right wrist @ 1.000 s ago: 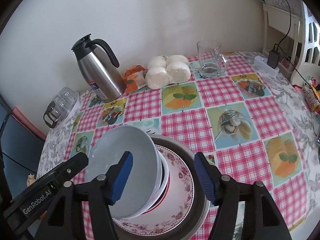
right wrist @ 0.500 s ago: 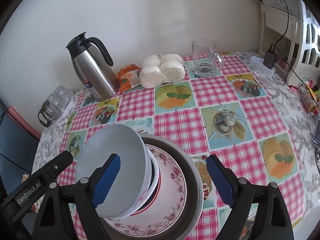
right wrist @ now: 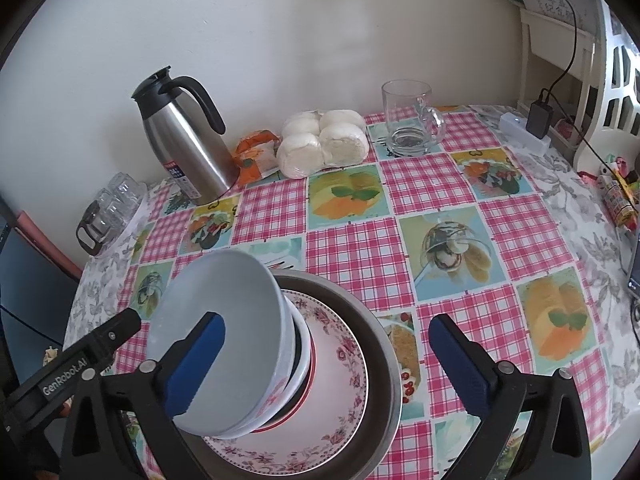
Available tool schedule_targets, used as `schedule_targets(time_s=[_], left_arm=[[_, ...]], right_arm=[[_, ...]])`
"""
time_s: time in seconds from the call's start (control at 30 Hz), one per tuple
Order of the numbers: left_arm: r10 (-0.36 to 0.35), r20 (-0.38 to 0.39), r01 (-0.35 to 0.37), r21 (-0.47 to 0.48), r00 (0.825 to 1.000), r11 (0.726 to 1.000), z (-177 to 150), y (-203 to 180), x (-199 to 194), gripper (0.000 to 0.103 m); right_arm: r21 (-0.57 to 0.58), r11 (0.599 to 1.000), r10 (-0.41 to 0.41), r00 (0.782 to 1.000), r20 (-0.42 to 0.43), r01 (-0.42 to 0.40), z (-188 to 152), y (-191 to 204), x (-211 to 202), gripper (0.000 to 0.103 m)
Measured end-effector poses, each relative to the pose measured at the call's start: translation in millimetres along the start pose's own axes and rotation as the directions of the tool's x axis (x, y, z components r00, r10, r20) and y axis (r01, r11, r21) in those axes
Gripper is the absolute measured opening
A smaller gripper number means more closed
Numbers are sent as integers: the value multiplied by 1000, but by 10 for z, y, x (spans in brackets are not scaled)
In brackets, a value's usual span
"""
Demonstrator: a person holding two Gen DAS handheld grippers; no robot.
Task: Organize plates and bowls
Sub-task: 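Withdraw both open grippers back from the stacked basin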
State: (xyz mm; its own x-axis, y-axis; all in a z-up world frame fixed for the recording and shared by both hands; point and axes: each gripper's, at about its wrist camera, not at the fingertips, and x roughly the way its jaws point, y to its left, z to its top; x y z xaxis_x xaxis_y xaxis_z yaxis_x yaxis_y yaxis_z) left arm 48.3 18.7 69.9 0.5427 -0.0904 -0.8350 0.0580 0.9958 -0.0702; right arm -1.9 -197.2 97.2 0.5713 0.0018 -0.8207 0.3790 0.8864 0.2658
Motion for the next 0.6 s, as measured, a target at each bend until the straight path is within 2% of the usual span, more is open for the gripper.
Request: schedule_targets(time_s=[0.43, 0.6], left_arm=[[0, -2, 0, 8, 1000, 1000, -48, -6, -59, 96], [53, 3, -53, 14, 999, 998, -94, -7, -98, 96]], right_arm=[[-25, 1000, -7, 1000, -3, 7, -54, -2, -57, 103], [-30, 1000, -7, 1000, -1, 7, -117, -24, -108, 103]])
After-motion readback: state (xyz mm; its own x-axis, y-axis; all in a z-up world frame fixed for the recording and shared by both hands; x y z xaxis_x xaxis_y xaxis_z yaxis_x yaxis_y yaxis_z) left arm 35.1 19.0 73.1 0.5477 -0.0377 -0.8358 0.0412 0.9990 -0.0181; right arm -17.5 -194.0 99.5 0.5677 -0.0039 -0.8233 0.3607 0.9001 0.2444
